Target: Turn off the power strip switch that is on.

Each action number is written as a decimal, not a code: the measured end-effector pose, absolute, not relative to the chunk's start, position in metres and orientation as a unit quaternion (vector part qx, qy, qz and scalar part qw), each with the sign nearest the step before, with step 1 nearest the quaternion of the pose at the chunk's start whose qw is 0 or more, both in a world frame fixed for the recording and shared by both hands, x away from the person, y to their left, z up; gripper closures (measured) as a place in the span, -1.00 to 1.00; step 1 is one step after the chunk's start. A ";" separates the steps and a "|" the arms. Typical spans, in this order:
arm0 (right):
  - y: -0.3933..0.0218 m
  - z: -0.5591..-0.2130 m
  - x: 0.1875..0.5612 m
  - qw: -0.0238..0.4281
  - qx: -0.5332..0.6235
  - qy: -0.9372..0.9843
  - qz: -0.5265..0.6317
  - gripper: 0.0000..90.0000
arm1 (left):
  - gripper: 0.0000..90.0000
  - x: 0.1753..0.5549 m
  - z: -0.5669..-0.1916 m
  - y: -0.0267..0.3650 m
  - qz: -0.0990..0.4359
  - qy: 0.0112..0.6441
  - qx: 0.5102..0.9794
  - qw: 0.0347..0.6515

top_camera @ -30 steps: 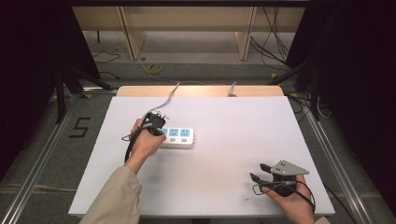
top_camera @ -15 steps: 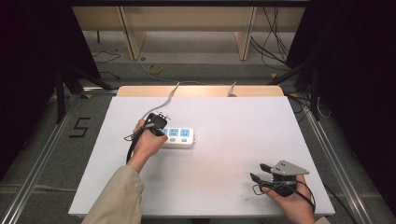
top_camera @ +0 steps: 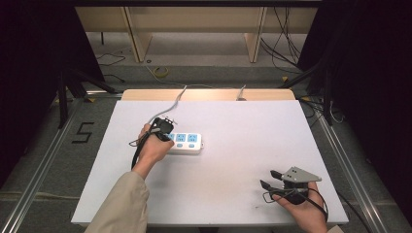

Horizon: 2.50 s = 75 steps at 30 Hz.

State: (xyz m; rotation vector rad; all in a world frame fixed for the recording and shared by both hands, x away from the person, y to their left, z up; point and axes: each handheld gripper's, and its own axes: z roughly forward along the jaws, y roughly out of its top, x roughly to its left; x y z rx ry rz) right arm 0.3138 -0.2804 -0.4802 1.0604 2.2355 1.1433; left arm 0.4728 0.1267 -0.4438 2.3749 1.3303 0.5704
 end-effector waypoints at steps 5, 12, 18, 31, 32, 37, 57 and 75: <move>-0.280 -0.480 0.314 0.206 0.381 0.803 0.409 0.02 | 0.99 0.472 -0.443 0.127 0.199 0.468 0.842 0.177; -0.280 -0.480 0.314 0.206 0.381 0.803 0.410 0.02 | 0.99 0.472 -0.443 0.126 0.198 0.470 0.842 0.176; -0.280 -0.480 0.314 0.206 0.381 0.803 0.410 0.02 | 0.99 0.473 -0.444 0.127 0.197 0.473 0.840 0.178; -0.280 -0.480 0.314 0.205 0.381 0.804 0.409 0.02 | 0.99 0.473 -0.443 0.126 0.196 0.471 0.842 0.174; -0.280 -0.480 0.314 0.206 0.379 0.803 0.410 0.02 | 0.99 0.473 -0.443 0.126 0.195 0.471 0.843 0.174; -0.280 -0.480 0.314 0.206 0.380 0.803 0.410 0.02 | 0.99 0.473 -0.443 0.126 0.195 0.471 0.843 0.173; -0.280 -0.480 0.314 0.206 0.378 0.805 0.408 0.02 | 0.99 0.473 -0.443 0.124 0.197 0.468 0.845 0.166; -0.279 -0.480 0.314 0.206 0.378 0.805 0.408 0.02 | 1.00 0.473 -0.442 0.123 0.194 0.464 0.850 0.157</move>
